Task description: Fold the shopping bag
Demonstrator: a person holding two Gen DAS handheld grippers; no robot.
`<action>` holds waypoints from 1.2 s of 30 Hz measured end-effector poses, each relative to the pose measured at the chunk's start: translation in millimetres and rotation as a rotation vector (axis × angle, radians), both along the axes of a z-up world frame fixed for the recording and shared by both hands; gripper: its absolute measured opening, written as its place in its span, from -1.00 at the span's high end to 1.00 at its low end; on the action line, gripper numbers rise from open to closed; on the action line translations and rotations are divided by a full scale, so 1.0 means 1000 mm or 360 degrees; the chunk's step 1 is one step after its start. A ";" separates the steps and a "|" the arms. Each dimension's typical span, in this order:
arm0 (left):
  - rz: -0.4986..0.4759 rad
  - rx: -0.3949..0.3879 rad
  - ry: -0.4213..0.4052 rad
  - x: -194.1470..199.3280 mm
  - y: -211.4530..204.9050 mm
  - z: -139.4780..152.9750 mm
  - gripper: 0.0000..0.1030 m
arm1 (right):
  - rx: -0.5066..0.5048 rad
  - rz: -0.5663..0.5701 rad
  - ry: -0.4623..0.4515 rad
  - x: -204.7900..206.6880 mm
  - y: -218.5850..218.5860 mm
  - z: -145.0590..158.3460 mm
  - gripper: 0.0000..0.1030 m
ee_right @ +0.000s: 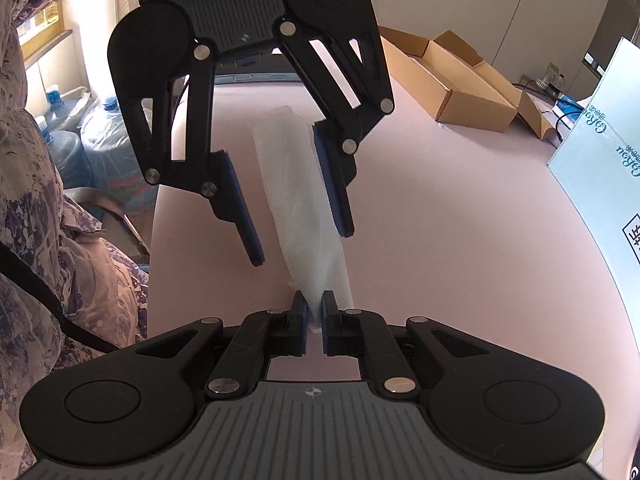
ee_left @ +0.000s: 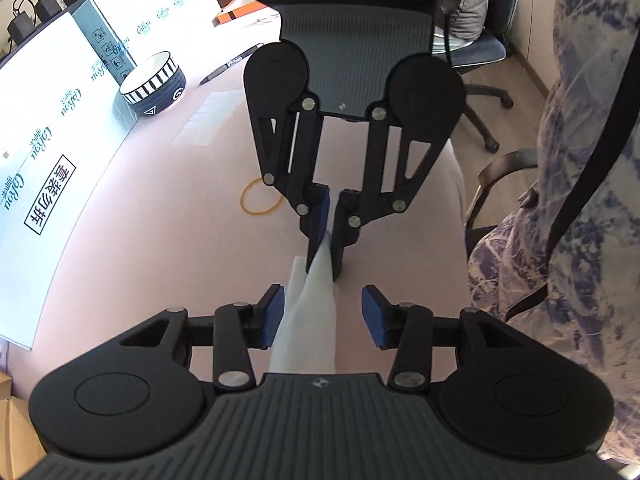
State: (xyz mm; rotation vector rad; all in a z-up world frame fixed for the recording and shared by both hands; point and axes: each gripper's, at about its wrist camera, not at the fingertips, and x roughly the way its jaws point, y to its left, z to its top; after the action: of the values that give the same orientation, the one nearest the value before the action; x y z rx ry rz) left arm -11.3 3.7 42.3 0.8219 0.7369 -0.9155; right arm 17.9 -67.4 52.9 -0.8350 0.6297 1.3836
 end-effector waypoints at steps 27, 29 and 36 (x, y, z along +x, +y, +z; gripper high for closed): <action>0.0729 -0.0465 0.1491 0.120 0.065 -0.045 0.89 | 0.0778 -0.0655 0.0905 0.058 -0.079 0.013 0.70; 0.0727 -0.0476 0.1523 0.120 0.066 -0.047 0.89 | 0.0910 -0.0687 0.0894 0.055 -0.089 0.026 0.70; 0.0756 -0.0568 0.1583 0.123 0.076 -0.057 0.89 | 0.0665 -0.0572 0.0822 0.033 -0.054 0.013 0.70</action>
State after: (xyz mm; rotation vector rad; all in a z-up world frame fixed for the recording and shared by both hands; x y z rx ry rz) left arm 111.8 79.3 -14.6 -0.1941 1.4904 -0.9524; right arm 50.5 -121.4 65.5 -0.0160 0.7995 1.3320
